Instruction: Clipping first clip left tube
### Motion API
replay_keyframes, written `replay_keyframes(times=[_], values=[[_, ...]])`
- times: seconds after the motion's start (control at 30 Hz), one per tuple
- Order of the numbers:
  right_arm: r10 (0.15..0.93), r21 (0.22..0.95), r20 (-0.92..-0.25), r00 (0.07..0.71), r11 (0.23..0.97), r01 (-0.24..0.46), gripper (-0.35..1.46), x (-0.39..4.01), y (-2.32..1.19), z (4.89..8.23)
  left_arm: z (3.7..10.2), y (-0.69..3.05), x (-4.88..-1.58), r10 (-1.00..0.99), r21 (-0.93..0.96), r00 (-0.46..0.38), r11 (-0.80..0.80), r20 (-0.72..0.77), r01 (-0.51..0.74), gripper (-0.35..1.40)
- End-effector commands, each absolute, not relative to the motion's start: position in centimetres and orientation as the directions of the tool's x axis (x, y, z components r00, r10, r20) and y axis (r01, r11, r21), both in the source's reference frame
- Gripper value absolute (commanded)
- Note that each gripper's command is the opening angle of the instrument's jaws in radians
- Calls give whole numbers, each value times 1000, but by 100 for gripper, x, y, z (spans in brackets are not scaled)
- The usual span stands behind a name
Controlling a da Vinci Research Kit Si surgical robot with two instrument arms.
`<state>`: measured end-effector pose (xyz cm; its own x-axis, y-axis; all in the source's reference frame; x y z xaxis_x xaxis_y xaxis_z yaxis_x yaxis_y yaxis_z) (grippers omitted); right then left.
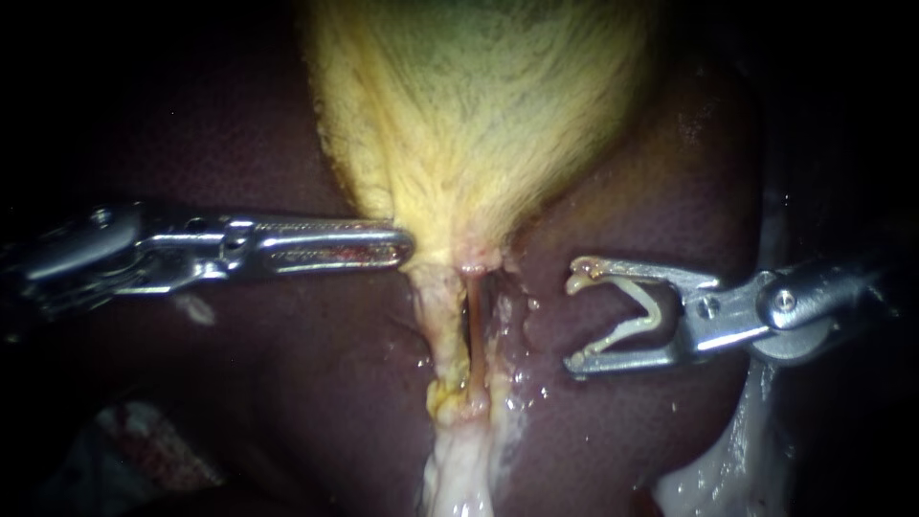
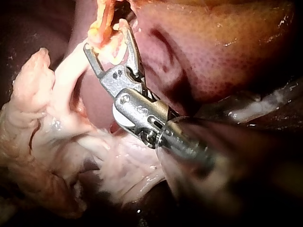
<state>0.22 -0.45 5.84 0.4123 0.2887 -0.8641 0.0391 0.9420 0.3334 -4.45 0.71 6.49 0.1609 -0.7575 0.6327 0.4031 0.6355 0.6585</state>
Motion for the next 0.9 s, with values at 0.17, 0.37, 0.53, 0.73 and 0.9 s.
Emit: replay_keyframes(times=[0.17, 0.37, 0.53, 0.73, 0.9], values=[[303, 351, -861, 408, 935, 47, 59, 29, -57, 593, 642, 72, -437, -759, 662, 161, 635, 631, 399, -35], [376, 431, -834, 403, 901, 51, 58, 57, -86, 615, 617, 77, -413, -765, 666, 159, 627, 624, 404, -35], [405, 467, -821, 403, 882, 65, 58, 90, -108, 634, 595, 86, -388, -769, 663, 144, 616, 622, 425, -35], [420, 493, -812, 405, 865, 91, 58, 132, -126, 657, 577, 95, -374, -762, 654, 128, 619, 635, 434, -35], [427, 508, -807, 407, 854, 112, 56, 156, -127, 675, 572, 92, -375, -762, 653, 128, 618, 635, 437, -35]])
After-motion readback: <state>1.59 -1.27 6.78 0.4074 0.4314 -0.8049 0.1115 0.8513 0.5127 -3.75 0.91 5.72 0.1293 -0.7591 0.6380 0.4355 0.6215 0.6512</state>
